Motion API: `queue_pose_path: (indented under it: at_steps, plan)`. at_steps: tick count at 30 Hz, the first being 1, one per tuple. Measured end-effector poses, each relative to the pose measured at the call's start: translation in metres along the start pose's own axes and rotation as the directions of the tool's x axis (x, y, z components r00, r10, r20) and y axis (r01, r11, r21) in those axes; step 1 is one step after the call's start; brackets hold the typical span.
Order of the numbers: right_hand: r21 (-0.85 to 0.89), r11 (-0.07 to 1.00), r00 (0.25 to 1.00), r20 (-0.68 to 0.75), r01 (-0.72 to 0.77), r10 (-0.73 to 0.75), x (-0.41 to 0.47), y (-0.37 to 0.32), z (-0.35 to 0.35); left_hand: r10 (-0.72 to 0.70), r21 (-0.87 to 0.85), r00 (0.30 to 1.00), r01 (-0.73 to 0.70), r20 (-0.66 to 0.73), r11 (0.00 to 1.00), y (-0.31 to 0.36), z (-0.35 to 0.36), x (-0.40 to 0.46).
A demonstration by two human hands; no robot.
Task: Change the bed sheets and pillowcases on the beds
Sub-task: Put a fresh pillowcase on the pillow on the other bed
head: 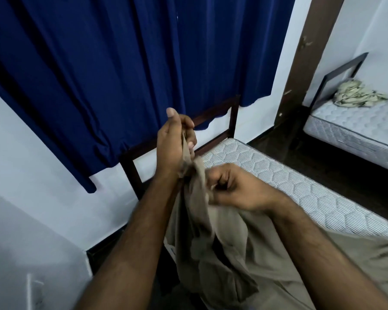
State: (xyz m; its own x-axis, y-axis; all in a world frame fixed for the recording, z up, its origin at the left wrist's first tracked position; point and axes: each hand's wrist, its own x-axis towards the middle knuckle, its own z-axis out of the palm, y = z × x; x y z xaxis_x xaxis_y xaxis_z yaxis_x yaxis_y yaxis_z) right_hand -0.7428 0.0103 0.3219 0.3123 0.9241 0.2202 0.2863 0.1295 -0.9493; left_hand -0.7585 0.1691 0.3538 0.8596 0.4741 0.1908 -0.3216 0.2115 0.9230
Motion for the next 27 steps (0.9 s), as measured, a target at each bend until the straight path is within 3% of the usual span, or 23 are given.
queue_pose_path:
  at_steps: [2, 4, 6, 8, 11, 13, 15, 18, 22, 25, 27]
  plan:
    - [-0.090, 0.994, 0.947, 0.307, -0.067, 0.092, -0.004, -0.013, 0.002, -0.058, -0.154, 0.995, 0.070, 0.083, 0.986, 0.002, -0.003, 0.010]
    - [-0.109, 0.988, 0.927, 0.349, -0.105, 0.137, -0.006, -0.018, -0.004, -0.063, -0.263, 0.978, 0.115, 0.199, 0.958, 0.004, -0.007, 0.018]
    - [-0.132, 0.988, 0.978, 0.185, -0.075, 0.099, -0.008, -0.016, -0.019, -0.022, -0.299, 0.954, 0.116, 0.299, 0.947, 0.005, -0.008, 0.019]
    - [-0.174, 0.985, 0.995, -0.099, -0.014, -0.003, -0.007, -0.010, -0.033, -0.011, -0.326, 0.930, 0.139, 0.366, 0.935, 0.007, -0.007, 0.018]
    - [0.010, 0.992, 0.847, -0.522, 0.123, -0.100, 0.005, 0.002, -0.035, 0.038, -0.383, 0.849, 0.198, 0.527, 0.902, 0.005, -0.005, 0.016]
    - [0.050, 0.989, 0.827, -0.555, 0.137, -0.087, 0.017, 0.008, -0.028, 0.085, -0.443, 0.779, 0.259, 0.621, 0.858, 0.004, -0.001, 0.014]
    - [0.026, 0.989, 0.878, -0.465, 0.143, -0.115, 0.023, 0.014, -0.020, 0.113, -0.481, 0.750, 0.294, 0.652, 0.826, 0.007, 0.001, 0.011]
    - [0.076, 0.984, 0.896, -0.430, 0.163, -0.115, 0.018, 0.014, -0.015, 0.155, -0.511, 0.779, 0.234, 0.608, 0.827, 0.016, -0.007, 0.010]
    - [-0.151, 0.988, 0.937, -0.339, 0.034, -0.084, 0.017, 0.023, -0.013, 0.172, -0.560, 0.847, 0.167, 0.503, 0.812, 0.024, -0.019, 0.007]
    - [-0.214, 0.976, 0.889, -0.453, -0.040, -0.063, 0.023, 0.031, -0.010, 0.141, -0.418, 0.928, 0.016, 0.344, 0.908, 0.027, -0.016, 0.001]
    - [-0.165, 0.984, 0.793, -0.607, -0.067, -0.048, 0.026, 0.033, -0.011, 0.161, -0.241, 0.959, -0.104, 0.232, 0.965, 0.028, -0.018, 0.000]
